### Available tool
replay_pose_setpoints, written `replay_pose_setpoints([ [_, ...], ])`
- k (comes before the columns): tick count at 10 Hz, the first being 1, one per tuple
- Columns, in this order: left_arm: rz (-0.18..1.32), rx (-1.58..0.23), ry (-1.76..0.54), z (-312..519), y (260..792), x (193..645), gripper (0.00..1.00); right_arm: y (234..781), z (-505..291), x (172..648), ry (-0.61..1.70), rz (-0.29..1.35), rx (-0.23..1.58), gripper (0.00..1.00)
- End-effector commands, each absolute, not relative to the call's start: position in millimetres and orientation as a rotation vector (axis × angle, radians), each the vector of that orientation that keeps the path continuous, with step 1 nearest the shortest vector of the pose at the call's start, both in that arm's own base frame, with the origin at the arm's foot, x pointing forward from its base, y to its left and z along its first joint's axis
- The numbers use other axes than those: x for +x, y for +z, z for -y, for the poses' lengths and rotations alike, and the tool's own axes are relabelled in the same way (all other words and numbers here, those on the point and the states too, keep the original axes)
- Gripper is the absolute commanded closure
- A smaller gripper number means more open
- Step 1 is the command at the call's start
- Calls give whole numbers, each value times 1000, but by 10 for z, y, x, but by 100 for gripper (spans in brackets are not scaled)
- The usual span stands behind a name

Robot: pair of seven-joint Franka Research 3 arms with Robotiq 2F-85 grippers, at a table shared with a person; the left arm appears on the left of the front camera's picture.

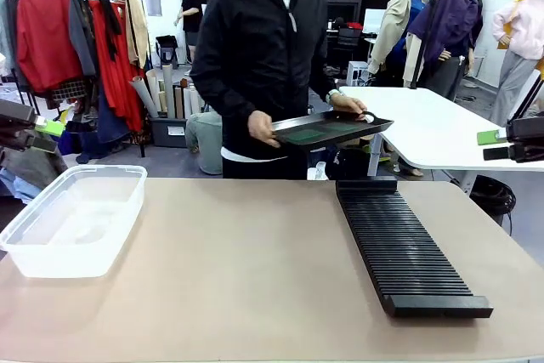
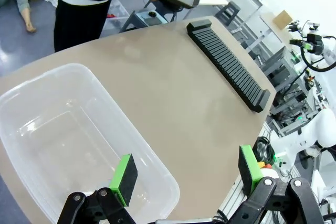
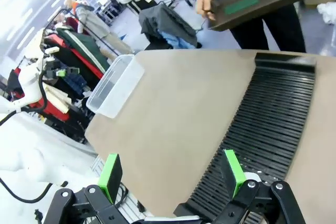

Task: Sort PCBs into racks and boxes based on the side picked up.
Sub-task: Pick up the Blank PCB handed by the Human.

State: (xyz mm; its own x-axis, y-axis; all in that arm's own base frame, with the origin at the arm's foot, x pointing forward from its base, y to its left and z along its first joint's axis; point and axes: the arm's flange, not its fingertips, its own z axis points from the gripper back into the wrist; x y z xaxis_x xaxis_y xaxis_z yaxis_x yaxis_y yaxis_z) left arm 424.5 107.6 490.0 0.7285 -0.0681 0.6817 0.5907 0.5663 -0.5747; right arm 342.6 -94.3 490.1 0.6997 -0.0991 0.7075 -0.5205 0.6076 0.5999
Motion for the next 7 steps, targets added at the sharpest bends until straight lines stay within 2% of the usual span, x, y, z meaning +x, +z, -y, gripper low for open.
replay_pose_setpoints([
  [1,668,-917,-409,-1077,4916,4222,0,4915,978,3502,319,768,923,0],
  [4,690,-919,-410,-1082,4916,4215,0,4907,991,3531,384,759,940,0],
  [5,659,-894,-420,-1088,4899,4241,0,4890,921,3472,310,735,932,0],
  [7,659,-894,-420,-1088,4899,4241,0,4890,921,3472,310,735,932,0],
])
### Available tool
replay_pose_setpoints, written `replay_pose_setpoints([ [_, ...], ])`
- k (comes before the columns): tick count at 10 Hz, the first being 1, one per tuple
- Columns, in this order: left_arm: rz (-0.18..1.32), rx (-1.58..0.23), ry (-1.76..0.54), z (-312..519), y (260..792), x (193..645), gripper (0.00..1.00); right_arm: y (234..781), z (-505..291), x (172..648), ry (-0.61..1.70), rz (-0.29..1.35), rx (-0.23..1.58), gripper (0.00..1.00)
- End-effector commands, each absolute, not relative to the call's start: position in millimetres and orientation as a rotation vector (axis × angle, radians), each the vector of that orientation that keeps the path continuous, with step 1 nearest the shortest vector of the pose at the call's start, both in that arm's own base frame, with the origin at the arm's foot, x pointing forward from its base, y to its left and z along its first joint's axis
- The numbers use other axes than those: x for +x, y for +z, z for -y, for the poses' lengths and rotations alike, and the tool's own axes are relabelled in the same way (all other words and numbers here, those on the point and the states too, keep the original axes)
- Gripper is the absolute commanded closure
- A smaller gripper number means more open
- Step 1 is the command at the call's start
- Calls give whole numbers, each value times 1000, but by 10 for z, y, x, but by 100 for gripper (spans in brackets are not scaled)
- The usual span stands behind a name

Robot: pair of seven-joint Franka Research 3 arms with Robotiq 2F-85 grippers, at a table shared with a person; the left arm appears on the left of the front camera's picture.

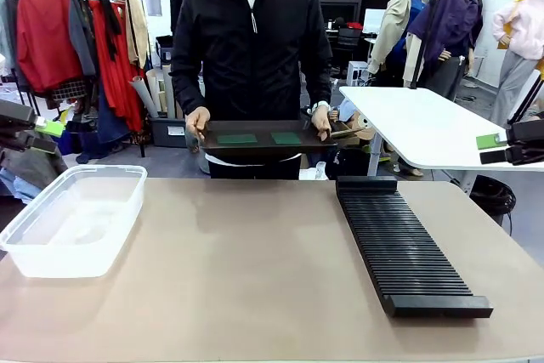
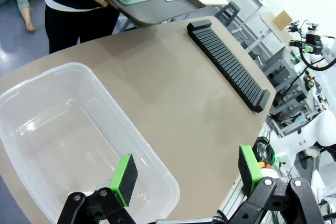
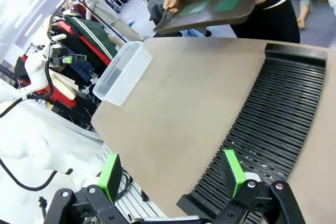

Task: Sort PCBs into racks and boxes based on the side picked up.
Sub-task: Pick up the Blank PCB handed by the Human.

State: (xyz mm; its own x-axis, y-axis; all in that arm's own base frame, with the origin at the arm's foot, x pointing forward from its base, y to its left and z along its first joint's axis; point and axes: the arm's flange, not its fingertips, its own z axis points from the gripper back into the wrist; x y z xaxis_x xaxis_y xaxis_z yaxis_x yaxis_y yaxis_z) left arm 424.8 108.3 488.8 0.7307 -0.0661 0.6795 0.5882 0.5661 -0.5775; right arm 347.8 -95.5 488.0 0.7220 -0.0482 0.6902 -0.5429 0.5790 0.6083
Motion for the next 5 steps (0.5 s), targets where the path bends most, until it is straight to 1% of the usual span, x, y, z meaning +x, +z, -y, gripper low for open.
replay_pose_setpoints([
  [1,659,-894,-420,-1088,4899,4241,0,4890,921,3472,310,735,932,0],
  [5,659,-894,-420,-1088,4899,4241,0,4890,921,3472,310,735,932,0],
])
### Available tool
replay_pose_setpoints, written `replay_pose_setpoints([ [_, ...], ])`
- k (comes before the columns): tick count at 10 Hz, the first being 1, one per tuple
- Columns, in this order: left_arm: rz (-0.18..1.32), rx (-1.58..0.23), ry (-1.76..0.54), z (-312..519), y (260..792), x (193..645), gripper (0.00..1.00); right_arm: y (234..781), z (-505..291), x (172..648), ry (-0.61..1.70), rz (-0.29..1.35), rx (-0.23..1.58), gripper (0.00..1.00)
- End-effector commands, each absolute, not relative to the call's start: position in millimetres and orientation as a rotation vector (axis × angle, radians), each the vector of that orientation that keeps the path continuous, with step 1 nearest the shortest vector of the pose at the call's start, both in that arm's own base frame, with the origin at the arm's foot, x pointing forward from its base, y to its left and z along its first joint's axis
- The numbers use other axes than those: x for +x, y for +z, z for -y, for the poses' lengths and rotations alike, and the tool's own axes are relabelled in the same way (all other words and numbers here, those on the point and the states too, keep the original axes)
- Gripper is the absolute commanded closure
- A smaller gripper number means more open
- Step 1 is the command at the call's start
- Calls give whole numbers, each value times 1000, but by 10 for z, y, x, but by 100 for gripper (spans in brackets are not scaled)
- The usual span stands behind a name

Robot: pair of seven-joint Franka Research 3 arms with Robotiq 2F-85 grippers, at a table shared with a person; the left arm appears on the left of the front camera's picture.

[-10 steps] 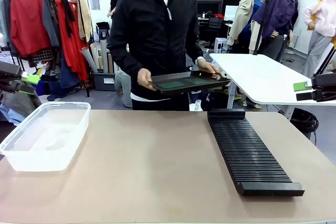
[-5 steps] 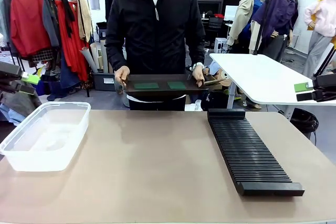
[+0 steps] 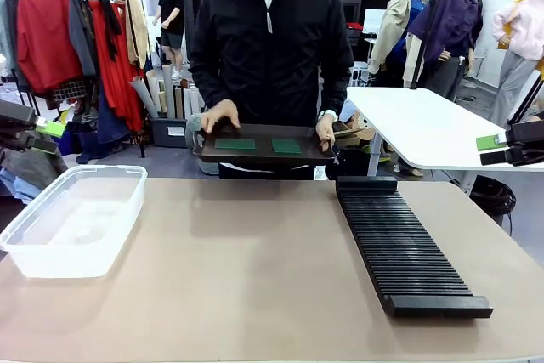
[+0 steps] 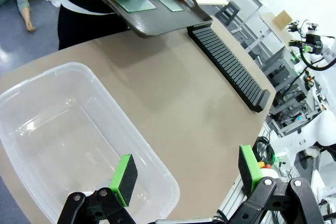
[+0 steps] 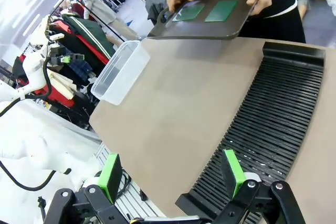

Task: Sort PCBs into racks and boxes based on the side picked up.
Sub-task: Pick up the Blank PCB handed by the Human.

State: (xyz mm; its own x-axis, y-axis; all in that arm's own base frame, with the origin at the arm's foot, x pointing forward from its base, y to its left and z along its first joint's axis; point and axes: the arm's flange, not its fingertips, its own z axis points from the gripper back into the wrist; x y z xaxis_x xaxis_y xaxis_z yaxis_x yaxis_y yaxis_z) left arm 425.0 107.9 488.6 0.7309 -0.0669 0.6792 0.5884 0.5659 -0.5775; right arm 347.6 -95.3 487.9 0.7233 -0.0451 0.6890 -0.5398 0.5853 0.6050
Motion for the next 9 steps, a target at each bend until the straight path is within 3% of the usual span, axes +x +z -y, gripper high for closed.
replay_pose_setpoints([
  [1,659,-894,-420,-1088,4899,4241,0,4890,921,3472,310,735,932,0],
  [9,659,-894,-420,-1088,4899,4241,0,4890,921,3472,310,735,932,0],
])
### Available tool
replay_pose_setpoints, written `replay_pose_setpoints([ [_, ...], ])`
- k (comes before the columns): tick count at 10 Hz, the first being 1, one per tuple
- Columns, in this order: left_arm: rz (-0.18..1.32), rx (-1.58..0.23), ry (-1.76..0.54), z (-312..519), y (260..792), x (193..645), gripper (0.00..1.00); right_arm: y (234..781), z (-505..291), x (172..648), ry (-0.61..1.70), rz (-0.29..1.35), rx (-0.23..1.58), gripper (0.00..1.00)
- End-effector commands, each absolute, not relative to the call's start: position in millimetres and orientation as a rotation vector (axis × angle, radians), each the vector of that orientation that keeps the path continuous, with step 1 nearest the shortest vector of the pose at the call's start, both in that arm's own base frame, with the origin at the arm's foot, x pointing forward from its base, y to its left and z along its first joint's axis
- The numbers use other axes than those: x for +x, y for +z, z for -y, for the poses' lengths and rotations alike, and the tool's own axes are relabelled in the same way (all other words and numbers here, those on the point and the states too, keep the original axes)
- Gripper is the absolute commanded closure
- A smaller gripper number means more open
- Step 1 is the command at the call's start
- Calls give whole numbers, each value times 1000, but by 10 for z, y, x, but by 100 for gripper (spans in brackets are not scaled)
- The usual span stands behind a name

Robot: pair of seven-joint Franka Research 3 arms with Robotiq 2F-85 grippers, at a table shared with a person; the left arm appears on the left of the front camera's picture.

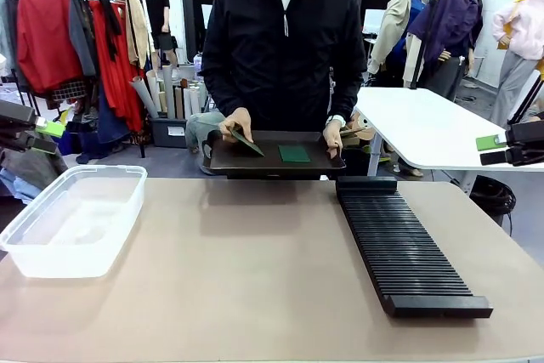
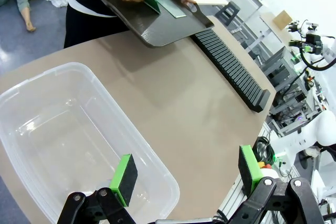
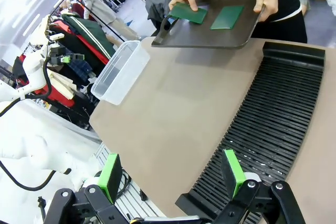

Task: Sort PCBs into racks and boxes based on the side picked up.
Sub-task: Pick up the Blank PCB handed by the Human.

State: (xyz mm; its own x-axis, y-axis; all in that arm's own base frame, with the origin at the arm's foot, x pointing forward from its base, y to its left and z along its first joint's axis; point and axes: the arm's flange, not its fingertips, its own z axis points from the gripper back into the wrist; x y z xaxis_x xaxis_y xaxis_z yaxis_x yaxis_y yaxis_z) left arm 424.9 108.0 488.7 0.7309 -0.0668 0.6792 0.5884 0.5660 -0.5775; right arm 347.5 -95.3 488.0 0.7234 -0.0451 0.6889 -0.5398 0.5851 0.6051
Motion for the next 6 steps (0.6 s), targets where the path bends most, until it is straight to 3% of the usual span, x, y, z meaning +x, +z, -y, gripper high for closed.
replay_pose_setpoints([
  [1,659,-894,-420,-1088,4899,4241,0,4890,921,3472,310,735,932,0],
  [6,659,-894,-420,-1088,4899,4241,0,4890,921,3472,310,735,932,0],
])
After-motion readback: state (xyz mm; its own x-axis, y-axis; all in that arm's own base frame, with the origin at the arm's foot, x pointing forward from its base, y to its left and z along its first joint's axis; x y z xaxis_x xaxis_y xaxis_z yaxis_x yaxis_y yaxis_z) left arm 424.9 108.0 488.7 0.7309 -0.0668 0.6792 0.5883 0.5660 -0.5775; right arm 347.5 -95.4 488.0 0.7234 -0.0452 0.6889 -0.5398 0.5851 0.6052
